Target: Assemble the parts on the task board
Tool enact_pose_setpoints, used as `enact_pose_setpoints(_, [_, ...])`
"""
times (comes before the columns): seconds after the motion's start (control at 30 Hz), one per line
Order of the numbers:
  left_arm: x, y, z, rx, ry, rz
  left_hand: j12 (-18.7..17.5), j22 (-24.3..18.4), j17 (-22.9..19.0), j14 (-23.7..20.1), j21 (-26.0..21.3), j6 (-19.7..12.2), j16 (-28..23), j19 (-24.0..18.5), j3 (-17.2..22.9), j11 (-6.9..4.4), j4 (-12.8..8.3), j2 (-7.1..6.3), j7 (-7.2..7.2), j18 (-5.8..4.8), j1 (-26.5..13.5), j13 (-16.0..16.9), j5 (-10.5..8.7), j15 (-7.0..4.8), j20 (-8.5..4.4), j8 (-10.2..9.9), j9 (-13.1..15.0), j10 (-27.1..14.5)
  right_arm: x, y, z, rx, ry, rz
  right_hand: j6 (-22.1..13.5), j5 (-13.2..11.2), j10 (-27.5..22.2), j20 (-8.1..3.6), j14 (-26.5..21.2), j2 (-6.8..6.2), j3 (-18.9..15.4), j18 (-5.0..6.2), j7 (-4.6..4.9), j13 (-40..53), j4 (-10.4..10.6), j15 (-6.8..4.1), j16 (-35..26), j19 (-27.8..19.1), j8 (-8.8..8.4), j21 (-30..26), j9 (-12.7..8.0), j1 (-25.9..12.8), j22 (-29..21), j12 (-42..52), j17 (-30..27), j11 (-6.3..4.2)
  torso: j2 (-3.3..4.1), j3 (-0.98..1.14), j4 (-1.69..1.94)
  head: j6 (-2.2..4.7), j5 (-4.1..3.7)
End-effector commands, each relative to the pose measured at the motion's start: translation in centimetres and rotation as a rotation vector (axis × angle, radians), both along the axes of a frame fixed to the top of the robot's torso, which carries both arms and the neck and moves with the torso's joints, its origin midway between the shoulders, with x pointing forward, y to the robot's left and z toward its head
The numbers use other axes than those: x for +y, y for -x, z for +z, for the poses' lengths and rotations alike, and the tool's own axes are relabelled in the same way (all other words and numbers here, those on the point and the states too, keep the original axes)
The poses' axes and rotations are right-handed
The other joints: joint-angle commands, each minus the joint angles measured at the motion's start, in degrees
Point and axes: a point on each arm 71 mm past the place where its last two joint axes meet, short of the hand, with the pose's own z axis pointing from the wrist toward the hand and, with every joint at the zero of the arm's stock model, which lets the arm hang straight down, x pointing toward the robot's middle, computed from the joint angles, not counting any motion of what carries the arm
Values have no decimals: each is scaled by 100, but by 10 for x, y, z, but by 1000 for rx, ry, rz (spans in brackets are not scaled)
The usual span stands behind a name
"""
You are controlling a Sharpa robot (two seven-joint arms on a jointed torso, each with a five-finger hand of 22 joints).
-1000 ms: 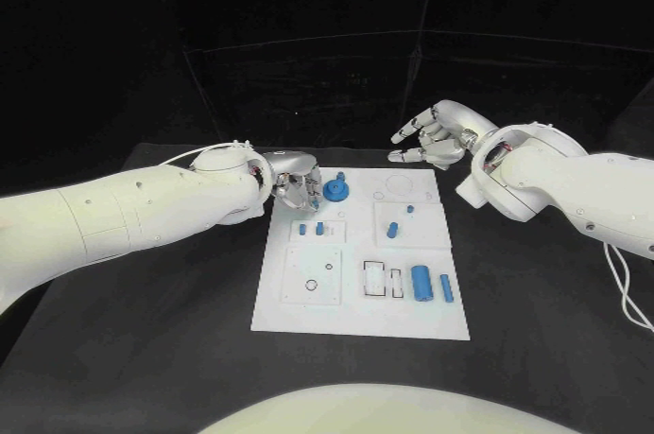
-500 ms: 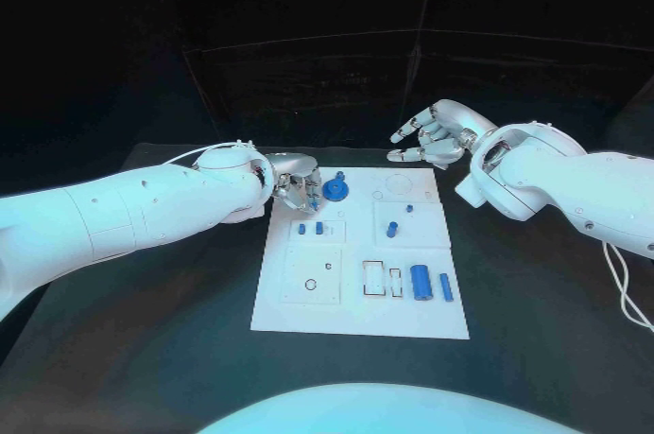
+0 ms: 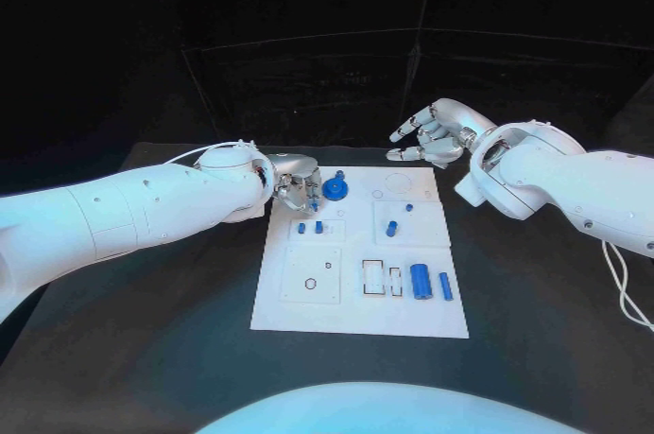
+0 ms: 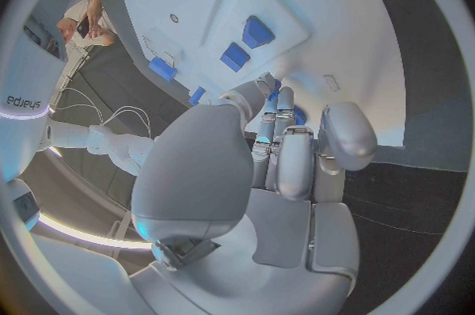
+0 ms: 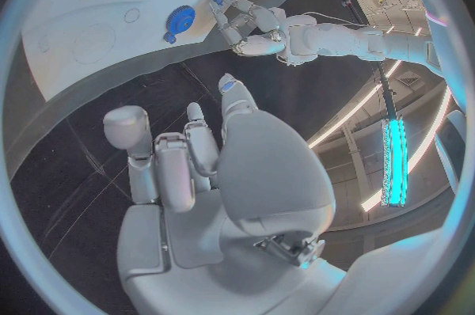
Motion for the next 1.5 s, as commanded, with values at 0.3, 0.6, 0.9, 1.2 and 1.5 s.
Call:
enact_pose_setpoints(0.3, [1,0,-3,32,-24,11,-60,39,-17,133,56,30,21,10,40,6,-12,-35,18,-75,-81,9,-28,-28,-25,-44,-8,33,1,0,2,-6,0,10,-44,34,-21,-11,328,56,-15,115,-5,-2,24,-34,-16,-21,21,-36,-6,-4,-2,-20,321,5,-1,0,2,-6,-5])
enact_pose_setpoints(0.6, [-2,0,-4,36,-26,9,-128,126,-28,132,155,-34,26,31,38,25,-18,-78,41,-97,-161,8,-35,-11,-16,-113,-30,14,1,0,2,-6,0,10,-44,34,-21,-11,328,56,-15,115,-5,-2,24,-34,-16,-21,21,-36,-6,-4,-2,-20,321,5,0,1,-4,-12,-8])
enact_pose_setpoints(0.9, [0,0,-4,34,-28,16,-213,147,-74,122,163,-158,17,25,31,64,-29,-134,86,-100,-233,5,-35,17,5,-222,-69,-32,0,0,2,-6,0,9,-44,34,-21,-11,328,56,-15,115,-5,-2,24,-34,-16,-21,21,-36,-6,-4,-2,-20,321,5,-2,1,5,-11,-20])
enact_pose_setpoints(1.2, [3,-1,-3,19,-20,23,-362,158,-156,102,149,-394,-5,6,26,134,-39,-214,147,-100,-312,-9,-32,74,51,-396,-128,-186,-1,0,1,-3,2,6,-41,34,-32,-12,326,65,-20,120,-5,-15,35,-35,-26,-32,33,-51,-6,3,-27,-33,306,4,-2,-1,2,0,-21])
enact_pose_setpoints(1.5, [10,-1,-1,3,9,44,-618,-152,-294,60,-311,-975,-61,-150,-62,214,-74,-299,129,-9,-364,-28,-33,137,121,-621,-173,-588,-5,-2,0,7,11,-4,-48,30,-856,-24,224,85,-25,193,-12,-1214,78,-52,-278,-263,74,-308,-10,103,-458,-1339,-70,-18,-3,0,3,10,-34])
